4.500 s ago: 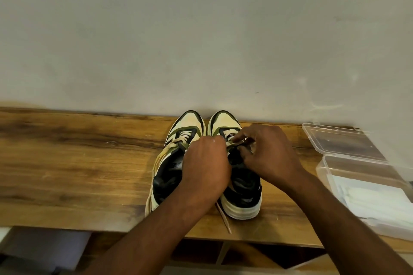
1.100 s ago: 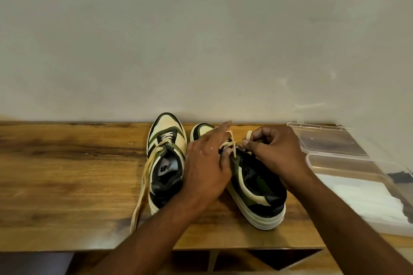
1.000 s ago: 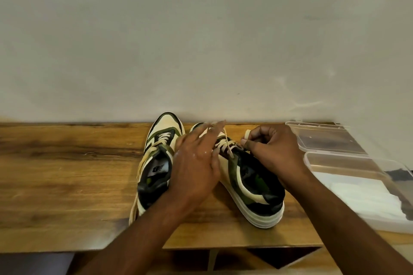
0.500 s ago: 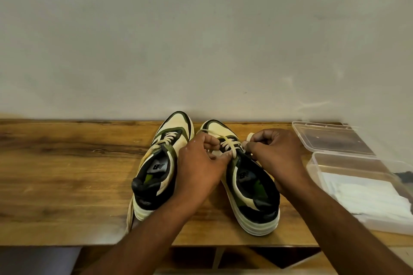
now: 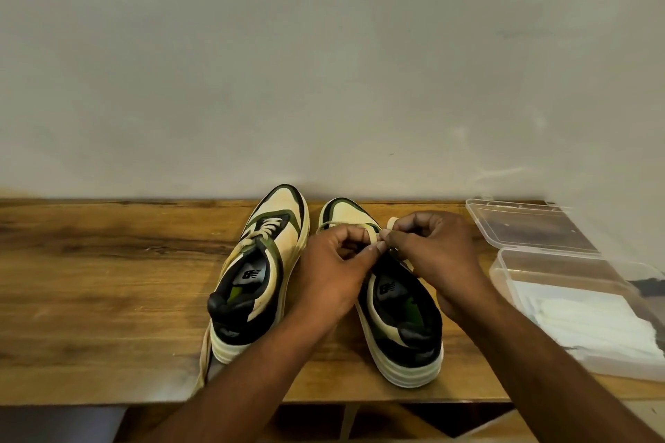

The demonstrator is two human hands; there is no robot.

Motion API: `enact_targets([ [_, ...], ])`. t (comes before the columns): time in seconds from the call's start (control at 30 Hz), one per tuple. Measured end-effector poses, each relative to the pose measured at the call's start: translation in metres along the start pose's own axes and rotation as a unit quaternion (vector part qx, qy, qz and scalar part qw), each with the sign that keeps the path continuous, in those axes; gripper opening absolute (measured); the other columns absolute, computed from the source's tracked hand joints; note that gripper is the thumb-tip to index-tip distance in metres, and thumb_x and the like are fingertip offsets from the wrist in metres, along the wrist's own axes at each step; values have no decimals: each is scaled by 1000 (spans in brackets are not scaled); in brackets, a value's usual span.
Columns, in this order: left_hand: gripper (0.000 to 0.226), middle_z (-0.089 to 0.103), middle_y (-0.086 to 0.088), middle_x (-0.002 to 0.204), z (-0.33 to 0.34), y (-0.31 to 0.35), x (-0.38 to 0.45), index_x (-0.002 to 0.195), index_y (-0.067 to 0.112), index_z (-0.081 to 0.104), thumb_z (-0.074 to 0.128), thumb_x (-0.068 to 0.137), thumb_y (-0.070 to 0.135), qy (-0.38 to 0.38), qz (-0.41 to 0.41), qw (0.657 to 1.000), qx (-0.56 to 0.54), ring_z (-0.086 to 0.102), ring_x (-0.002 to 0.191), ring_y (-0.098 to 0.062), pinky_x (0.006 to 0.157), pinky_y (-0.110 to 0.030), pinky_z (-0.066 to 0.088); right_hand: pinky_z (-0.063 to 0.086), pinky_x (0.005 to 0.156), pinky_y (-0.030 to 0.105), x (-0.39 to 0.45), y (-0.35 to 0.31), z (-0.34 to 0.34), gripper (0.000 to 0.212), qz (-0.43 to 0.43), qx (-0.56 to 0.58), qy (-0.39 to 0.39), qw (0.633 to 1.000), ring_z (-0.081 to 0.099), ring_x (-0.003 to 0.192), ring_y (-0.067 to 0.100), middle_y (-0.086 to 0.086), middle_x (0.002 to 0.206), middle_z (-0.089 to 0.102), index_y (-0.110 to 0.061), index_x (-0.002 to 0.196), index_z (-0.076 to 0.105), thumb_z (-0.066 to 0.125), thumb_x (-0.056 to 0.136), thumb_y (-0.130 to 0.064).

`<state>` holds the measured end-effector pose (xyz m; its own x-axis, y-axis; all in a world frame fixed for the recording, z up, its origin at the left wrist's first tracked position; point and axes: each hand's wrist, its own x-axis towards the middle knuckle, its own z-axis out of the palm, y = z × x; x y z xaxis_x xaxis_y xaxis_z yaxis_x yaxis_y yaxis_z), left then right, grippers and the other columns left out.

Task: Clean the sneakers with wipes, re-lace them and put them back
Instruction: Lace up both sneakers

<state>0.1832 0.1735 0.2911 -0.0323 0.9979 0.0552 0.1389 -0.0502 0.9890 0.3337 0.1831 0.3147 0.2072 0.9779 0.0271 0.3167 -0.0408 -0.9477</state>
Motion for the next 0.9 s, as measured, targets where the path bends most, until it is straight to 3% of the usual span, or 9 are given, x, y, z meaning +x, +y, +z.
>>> enact_targets([
  [0.17,16,79,-2,80,-4,9,5,82,19,80,86,81,4,15,32,998,-61,77,76,-16,72,-26,61,46,51,15,3,-9,-6,6,-17,55,-49,997,66,59,2,-3,73,76,-17,84,80,80,90,-16],
  [0.43,12,79,-1,79,-9,35,18,80,16,80,89,78,9,33,45,995,-86,75,72,-11,64,-22,56,46,51,28,10,-20,-8,9,0,153,-69,986,66,66,11,5,83,76,-10,97,79,78,91,-17],
  [0.53,11,80,-4,80,-13,49,24,82,10,80,89,77,13,33,44,995,-87,74,67,-17,60,-26,59,46,52,30,13,-26,-10,14,8,191,-76,979,65,69,14,6,85,76,-7,103,78,78,91,-14],
  [0.67,22,78,-9,75,-15,61,27,85,2,78,93,73,14,39,27,994,-94,70,57,-16,49,-17,49,46,52,29,15,-32,-12,11,2,193,-84,978,64,72,17,9,90,77,-11,101,80,78,90,-13],
  [0.9,30,76,-8,74,-20,81,29,84,6,75,95,68,20,48,31,993,-103,69,61,-14,46,-22,45,47,54,31,14,-53,-22,18,-34,190,-99,976,66,74,19,14,93,77,-12,102,80,80,86,-19],
])
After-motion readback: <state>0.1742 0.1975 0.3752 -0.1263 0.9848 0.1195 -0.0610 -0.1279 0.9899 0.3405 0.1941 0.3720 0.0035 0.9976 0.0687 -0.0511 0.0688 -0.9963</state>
